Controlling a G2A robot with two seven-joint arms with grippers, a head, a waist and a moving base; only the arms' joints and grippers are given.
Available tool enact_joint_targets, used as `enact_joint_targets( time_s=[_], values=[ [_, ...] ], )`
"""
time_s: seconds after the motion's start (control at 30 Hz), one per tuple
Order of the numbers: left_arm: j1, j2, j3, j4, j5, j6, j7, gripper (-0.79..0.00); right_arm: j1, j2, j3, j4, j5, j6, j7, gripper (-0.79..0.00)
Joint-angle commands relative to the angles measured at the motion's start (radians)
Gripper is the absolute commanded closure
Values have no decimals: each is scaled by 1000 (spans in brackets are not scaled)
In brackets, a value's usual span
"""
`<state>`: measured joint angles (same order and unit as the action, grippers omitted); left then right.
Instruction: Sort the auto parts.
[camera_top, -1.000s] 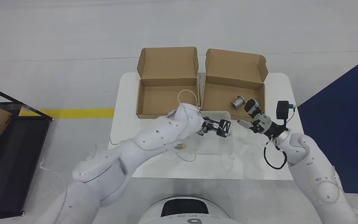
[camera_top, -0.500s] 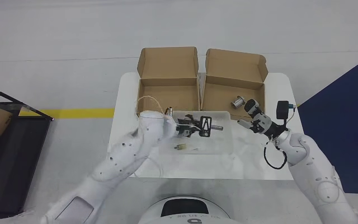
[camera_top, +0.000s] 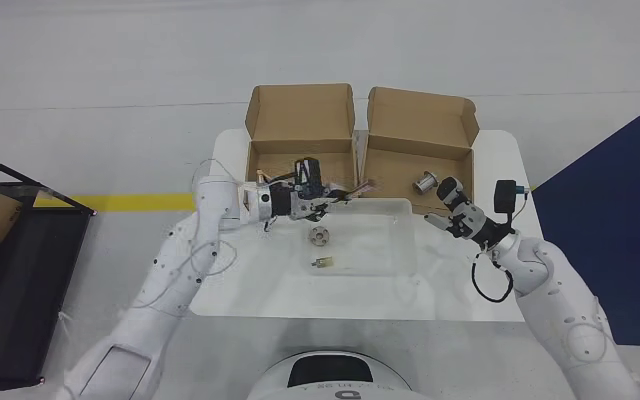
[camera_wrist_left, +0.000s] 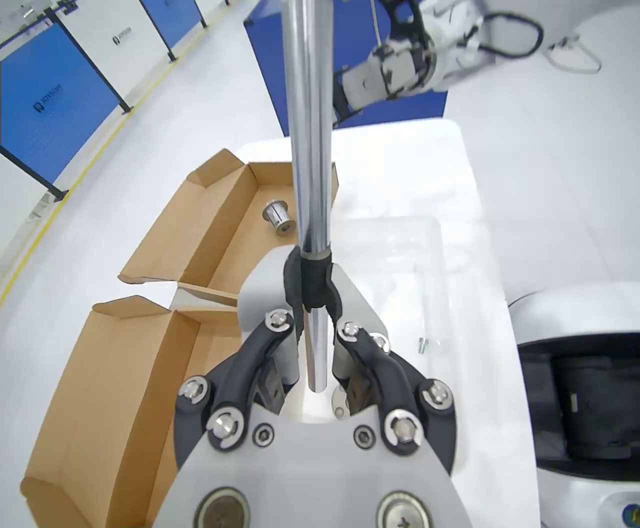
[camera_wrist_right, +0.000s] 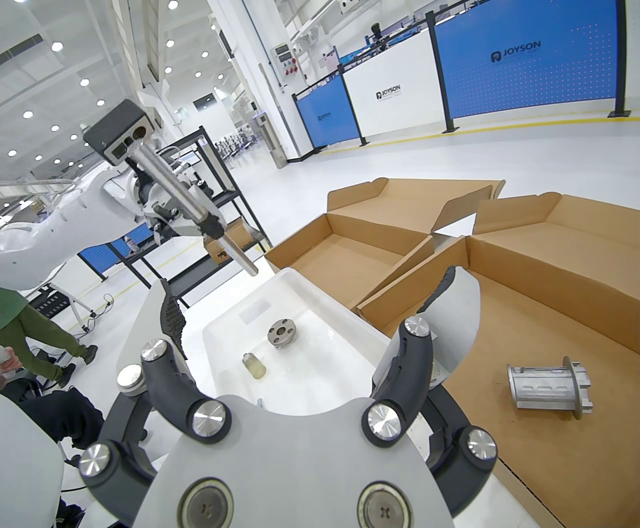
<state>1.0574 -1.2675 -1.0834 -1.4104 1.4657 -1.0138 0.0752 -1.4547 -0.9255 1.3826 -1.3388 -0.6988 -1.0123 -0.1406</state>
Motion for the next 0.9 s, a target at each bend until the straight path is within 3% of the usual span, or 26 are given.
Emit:
enact_joint_targets(
  time_s=[0.0, 0.07, 0.53, 0.7, 0.87],
  values=[
    [-30, 2, 41, 53, -66, 1, 55, 0, 0, 0, 0, 0, 0, 0, 0, -785],
    [-61, 6, 94, 99, -130, 1, 94, 0, 0, 0, 0, 0, 0, 0, 0, -785],
    [-50, 5, 97, 109, -149, 10, 92, 0, 0, 0, 0, 0, 0, 0, 0, -785],
    [-88, -5, 199, 212, -511, 1, 54, 0, 0, 0, 0, 0, 0, 0, 0, -785],
    [-189, -2, 331, 308, -1019, 1, -167, 0, 0, 0, 0, 0, 0, 0, 0, -785]
  ],
)
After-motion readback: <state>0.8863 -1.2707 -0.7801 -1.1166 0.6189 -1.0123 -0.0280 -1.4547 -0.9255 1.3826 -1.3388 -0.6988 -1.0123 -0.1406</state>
